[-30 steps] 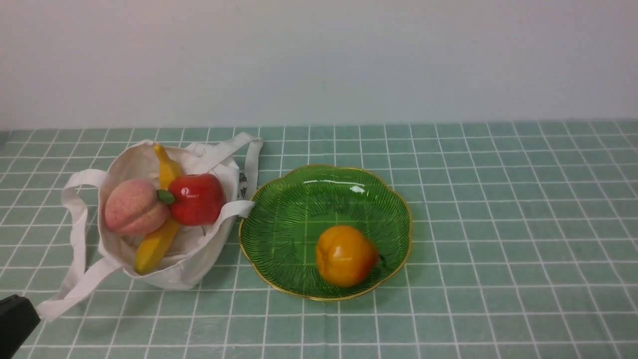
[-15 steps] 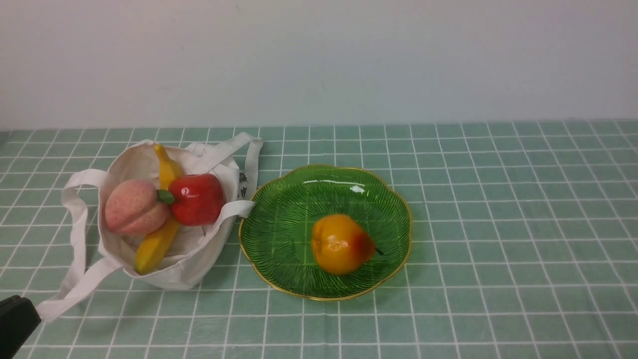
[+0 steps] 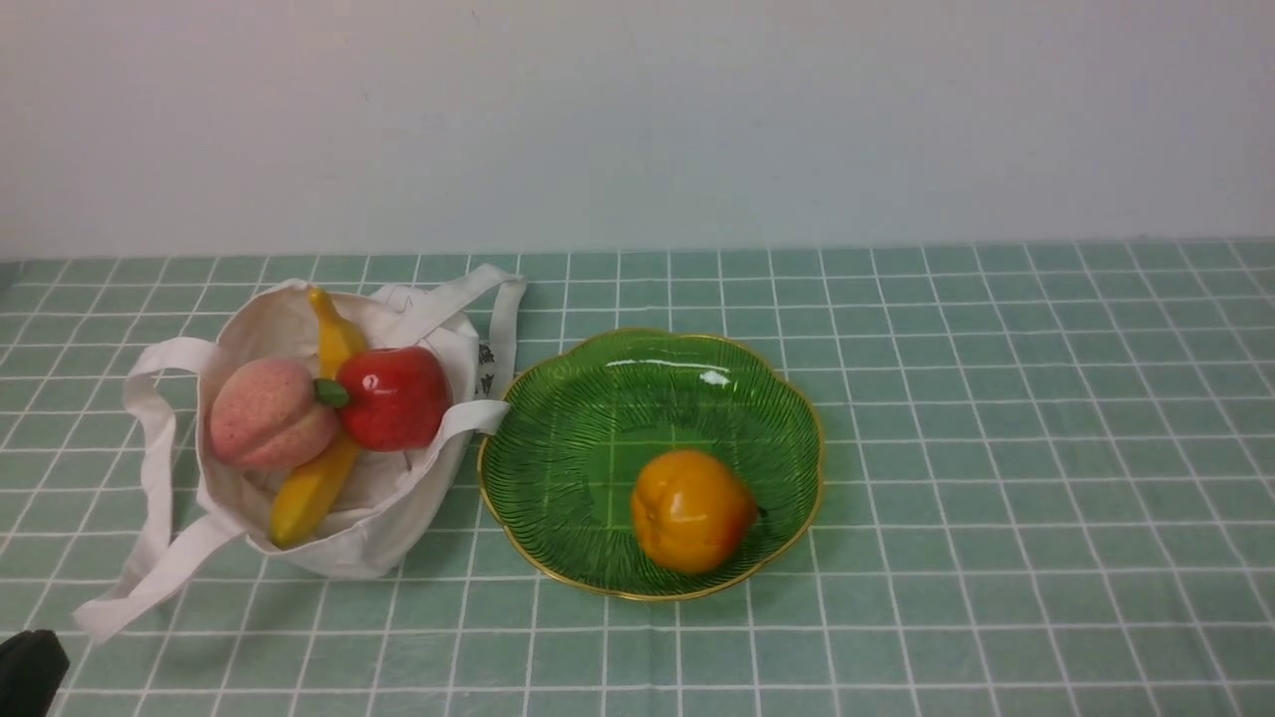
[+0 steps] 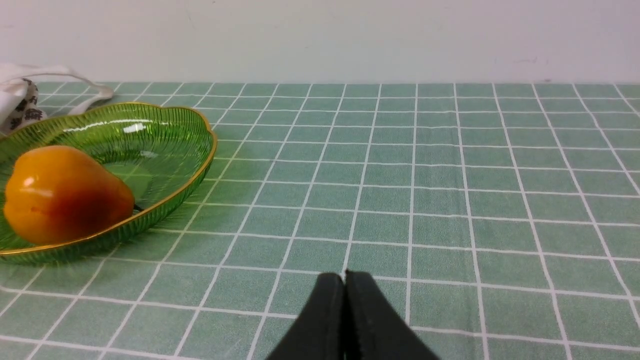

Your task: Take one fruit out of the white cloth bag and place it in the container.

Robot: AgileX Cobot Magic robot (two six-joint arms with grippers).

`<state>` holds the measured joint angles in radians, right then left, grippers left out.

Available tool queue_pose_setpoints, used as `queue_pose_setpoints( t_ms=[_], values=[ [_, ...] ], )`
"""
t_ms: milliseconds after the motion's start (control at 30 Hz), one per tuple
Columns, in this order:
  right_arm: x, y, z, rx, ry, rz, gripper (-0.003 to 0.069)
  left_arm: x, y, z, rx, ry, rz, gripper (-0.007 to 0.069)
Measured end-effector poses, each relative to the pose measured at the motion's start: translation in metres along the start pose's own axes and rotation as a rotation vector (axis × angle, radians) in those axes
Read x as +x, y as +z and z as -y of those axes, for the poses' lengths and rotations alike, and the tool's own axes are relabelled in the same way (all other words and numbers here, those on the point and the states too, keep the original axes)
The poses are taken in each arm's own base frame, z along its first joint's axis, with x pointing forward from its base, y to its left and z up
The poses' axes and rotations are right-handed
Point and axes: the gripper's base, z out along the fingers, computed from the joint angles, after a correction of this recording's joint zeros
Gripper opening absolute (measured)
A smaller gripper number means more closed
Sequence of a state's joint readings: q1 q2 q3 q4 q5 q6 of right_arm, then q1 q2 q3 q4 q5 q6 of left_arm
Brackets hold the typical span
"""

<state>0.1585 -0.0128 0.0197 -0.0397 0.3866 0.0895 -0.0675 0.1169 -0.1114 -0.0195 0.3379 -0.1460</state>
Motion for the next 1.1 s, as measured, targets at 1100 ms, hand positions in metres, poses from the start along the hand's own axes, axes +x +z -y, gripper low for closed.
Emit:
queue_pose_setpoints(
  t_ms=[1100],
  values=[
    [0.000, 0.000, 0.000, -0.001, 0.002, 0.000, -0.0015, 0.043, 0.004, -0.010, -0.043, 0.037, -0.047, -0.0007]
  ],
)
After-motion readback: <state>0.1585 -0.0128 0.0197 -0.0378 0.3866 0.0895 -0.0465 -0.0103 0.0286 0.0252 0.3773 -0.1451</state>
